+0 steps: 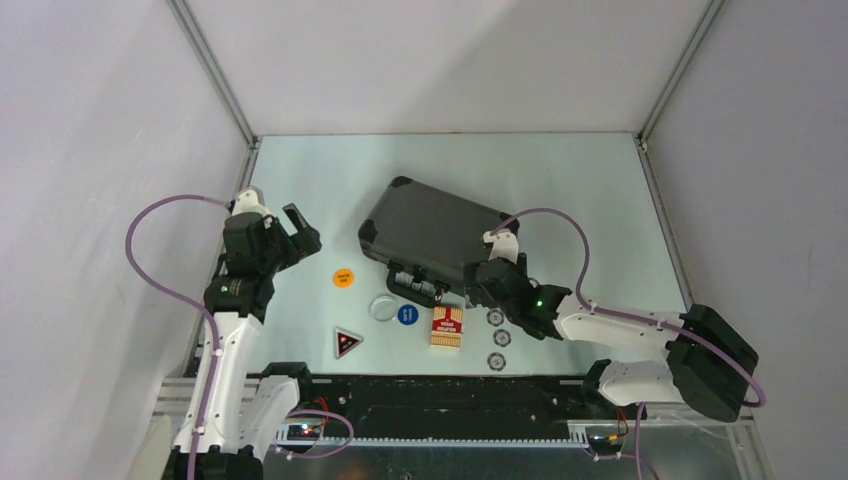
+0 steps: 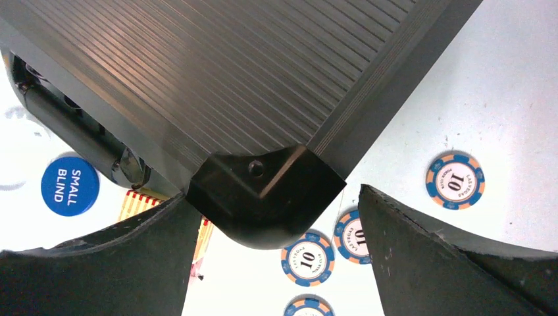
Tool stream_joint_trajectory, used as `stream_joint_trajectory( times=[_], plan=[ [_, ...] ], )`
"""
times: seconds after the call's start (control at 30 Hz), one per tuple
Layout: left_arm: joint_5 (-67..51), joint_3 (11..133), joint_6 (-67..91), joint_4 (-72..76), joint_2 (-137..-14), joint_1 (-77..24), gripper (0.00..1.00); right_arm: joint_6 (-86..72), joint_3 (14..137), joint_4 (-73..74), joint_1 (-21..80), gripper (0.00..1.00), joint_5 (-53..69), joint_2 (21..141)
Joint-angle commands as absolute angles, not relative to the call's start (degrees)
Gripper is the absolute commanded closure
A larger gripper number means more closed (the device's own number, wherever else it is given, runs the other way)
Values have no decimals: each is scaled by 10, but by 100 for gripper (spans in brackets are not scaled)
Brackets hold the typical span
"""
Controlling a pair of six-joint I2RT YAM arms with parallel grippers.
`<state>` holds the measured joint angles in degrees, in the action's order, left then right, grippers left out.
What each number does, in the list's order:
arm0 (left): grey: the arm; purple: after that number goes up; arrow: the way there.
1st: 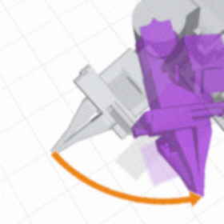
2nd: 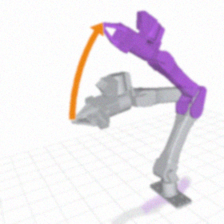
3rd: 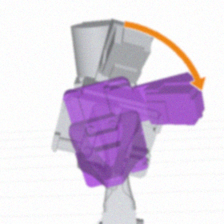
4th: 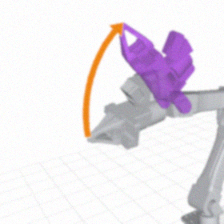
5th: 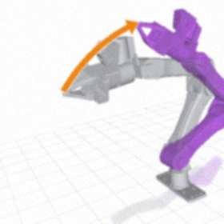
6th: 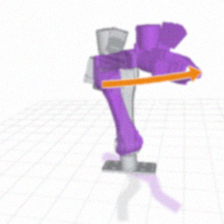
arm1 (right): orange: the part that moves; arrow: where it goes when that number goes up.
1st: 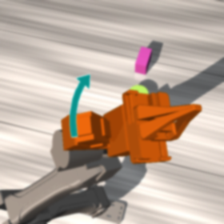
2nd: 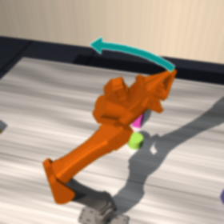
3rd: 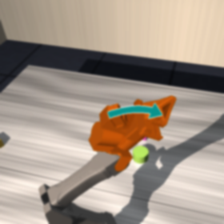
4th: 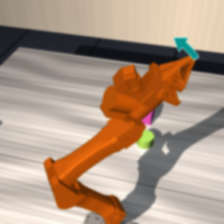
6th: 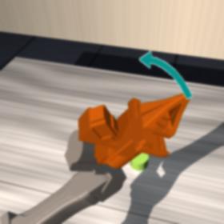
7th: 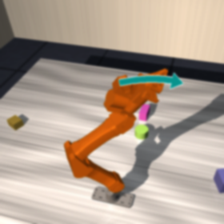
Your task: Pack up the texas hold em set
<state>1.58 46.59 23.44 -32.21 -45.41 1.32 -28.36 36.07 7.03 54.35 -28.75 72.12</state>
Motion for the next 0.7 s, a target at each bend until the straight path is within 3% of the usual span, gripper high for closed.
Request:
stream_joint_trajectory(
  times=[0.0, 0.67],
  plan=[
    [4, 461, 221, -303, -447, 17, 0, -244, 394, 66, 506, 10, -366, 688],
    [5, 460, 219, -303, -446, 17, 0, -152, 485, 76, 364, 10, -296, 680]
  ],
)
